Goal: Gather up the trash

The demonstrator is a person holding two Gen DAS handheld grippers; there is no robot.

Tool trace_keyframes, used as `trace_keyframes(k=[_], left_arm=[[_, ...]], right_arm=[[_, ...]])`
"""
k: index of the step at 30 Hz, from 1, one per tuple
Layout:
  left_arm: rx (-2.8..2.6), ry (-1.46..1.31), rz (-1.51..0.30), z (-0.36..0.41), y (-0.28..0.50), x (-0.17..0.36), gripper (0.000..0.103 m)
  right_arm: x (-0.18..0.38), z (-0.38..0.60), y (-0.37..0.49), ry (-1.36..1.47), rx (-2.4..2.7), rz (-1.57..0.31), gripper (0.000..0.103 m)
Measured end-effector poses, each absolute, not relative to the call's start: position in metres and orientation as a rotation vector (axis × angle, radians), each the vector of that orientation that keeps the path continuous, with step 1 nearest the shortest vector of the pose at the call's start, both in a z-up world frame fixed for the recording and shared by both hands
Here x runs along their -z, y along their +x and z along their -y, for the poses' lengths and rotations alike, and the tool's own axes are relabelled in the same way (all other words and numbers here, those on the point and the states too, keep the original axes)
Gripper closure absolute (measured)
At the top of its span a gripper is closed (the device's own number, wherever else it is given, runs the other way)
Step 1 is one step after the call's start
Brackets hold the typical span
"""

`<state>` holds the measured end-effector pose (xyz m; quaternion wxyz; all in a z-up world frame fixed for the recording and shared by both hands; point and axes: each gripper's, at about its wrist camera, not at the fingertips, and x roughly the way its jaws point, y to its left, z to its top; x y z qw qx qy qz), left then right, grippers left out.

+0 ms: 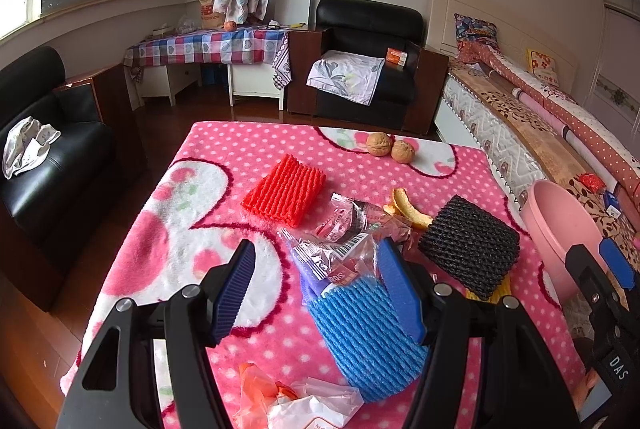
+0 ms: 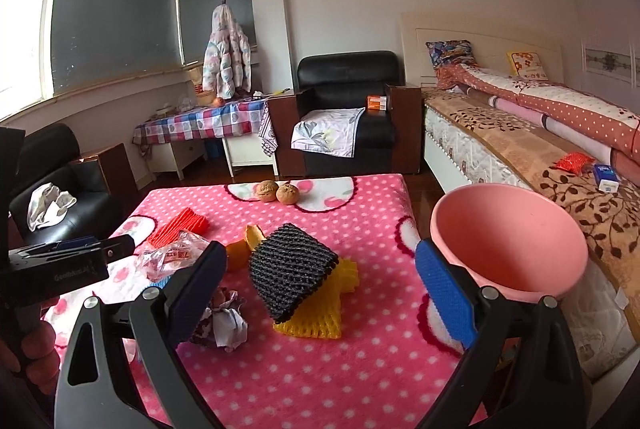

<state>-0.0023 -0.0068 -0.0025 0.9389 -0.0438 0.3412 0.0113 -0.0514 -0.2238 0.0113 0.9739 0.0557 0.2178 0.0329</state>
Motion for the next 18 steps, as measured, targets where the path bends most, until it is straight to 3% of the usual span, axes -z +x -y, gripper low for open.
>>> trace_keyframes(k=[18], left_arm=[[-0.011, -0.091, -0.692, 0.0037, -0.0038, 0.0050, 0.040]], right_arm=[[-0.0043, 0.2276, -0.0458, 0.139, -0.073, -0.500, 0.008]])
